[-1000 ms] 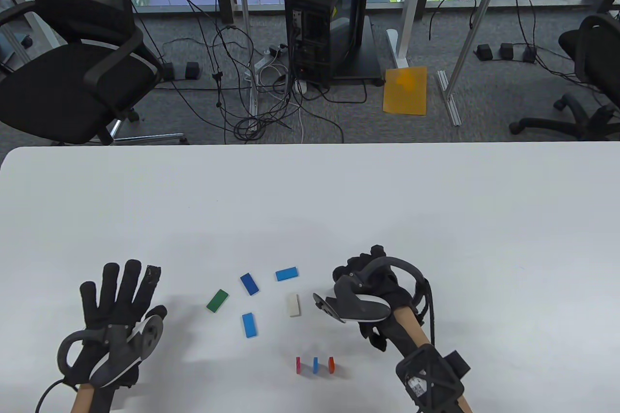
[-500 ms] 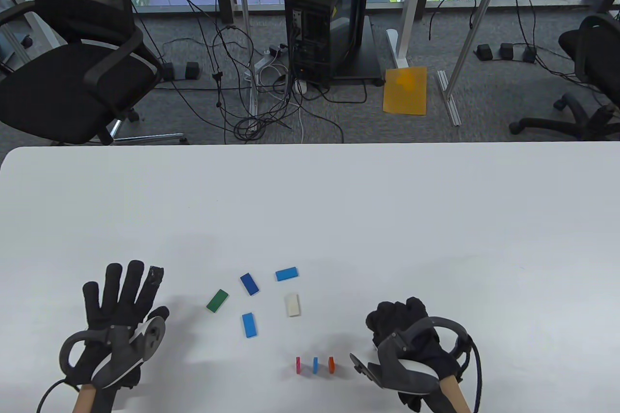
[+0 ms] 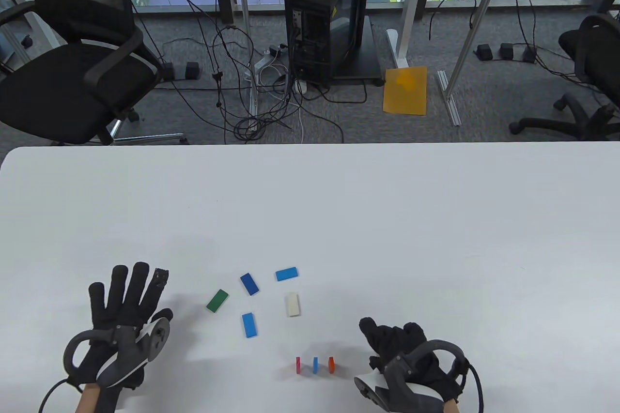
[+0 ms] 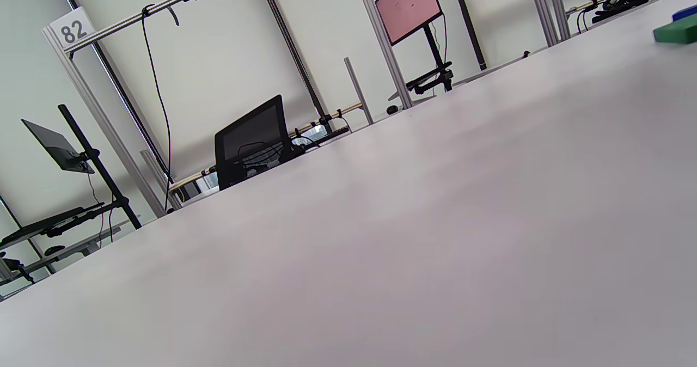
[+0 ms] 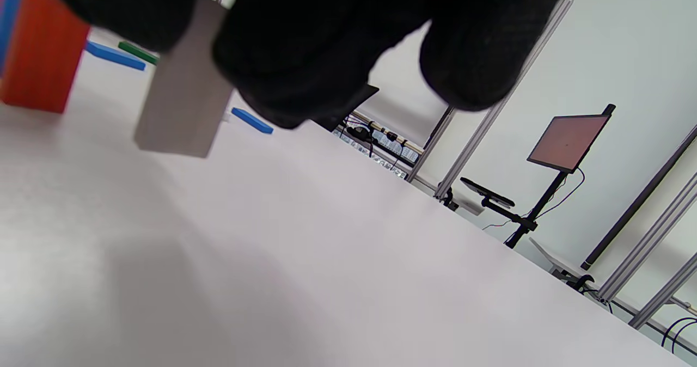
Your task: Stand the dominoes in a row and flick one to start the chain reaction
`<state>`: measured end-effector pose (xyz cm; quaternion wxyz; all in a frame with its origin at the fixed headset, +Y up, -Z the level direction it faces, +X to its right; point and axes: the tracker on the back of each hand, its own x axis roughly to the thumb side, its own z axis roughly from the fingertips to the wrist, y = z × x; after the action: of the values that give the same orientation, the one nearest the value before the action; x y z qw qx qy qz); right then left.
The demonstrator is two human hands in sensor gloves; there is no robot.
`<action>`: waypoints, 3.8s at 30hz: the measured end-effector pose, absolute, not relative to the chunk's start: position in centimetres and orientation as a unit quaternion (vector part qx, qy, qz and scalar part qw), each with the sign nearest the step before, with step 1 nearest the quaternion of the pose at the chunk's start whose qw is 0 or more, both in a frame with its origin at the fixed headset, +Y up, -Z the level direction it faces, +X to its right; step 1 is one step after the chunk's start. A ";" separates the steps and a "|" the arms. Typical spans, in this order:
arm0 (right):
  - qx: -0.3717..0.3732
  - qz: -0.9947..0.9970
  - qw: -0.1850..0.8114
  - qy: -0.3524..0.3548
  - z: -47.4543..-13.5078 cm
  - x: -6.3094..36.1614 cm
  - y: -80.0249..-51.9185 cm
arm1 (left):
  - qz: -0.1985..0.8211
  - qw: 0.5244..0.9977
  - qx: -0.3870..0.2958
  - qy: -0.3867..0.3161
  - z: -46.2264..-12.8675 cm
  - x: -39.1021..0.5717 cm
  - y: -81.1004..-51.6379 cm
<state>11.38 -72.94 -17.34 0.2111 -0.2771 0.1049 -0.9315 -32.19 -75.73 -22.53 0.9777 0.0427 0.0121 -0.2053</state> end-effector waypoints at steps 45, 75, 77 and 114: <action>-0.337 -0.905 0.237 0.102 -16.8 7.4 -74.9 | -0.204 0.978 0.048 0.012 -22.6 -32.2 -75.9; -0.339 -0.903 0.249 0.091 -16.7 7.3 -74.8 | -0.203 0.978 0.050 0.011 -22.6 -32.2 -75.9; -0.339 -0.903 0.249 0.089 -16.7 7.3 -74.9 | -0.203 0.978 0.050 0.012 -22.6 -32.2 -75.8; -0.245 -0.941 0.172 0.157 -18.9 5.6 -64.2 | -0.193 0.979 0.057 0.015 -22.5 -32.5 -75.4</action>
<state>5.59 -64.19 -18.91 0.1716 -0.2446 0.1565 -0.9414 -32.47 -75.41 -22.47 0.9794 0.0571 0.0153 -0.1929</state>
